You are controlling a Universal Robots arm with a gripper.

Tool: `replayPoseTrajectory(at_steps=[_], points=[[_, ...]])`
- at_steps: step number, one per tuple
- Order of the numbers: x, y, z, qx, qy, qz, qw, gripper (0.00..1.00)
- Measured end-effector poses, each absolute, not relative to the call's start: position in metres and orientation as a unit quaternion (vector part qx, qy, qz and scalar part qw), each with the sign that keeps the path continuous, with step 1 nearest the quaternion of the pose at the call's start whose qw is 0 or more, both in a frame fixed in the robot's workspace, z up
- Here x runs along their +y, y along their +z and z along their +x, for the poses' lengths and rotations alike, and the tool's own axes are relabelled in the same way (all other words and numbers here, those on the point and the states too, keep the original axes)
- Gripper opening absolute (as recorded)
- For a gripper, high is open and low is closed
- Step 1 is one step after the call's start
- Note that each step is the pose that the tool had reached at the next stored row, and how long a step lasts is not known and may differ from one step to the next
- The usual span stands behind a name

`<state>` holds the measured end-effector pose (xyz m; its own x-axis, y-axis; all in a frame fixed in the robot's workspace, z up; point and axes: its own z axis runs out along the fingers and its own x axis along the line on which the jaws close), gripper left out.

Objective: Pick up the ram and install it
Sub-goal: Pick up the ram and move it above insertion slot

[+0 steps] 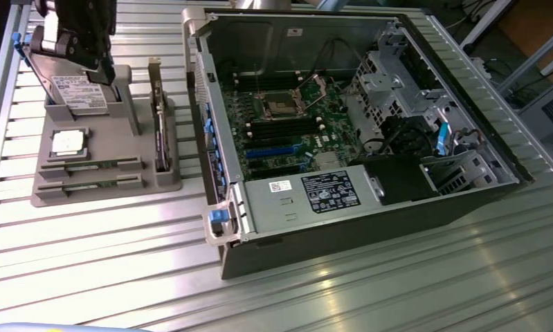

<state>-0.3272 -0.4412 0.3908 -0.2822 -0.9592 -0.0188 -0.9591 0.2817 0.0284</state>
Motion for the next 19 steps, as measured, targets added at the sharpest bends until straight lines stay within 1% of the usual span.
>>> replayPoseTrajectory(at_steps=[7,17,18,19], points=[[-0.4412,0.3908,-0.3272,-0.732,-0.016,0.681,0.003,0.1],[-0.4412,0.3908,-0.3272,-0.719,-0.016,0.695,0.003,0.11],[-0.4412,0.3908,-0.3272,-0.719,-0.016,0.695,0.003,0.23],[-0.4412,0.3908,-0.3272,-0.719,-0.016,0.695,0.003,0.23]])
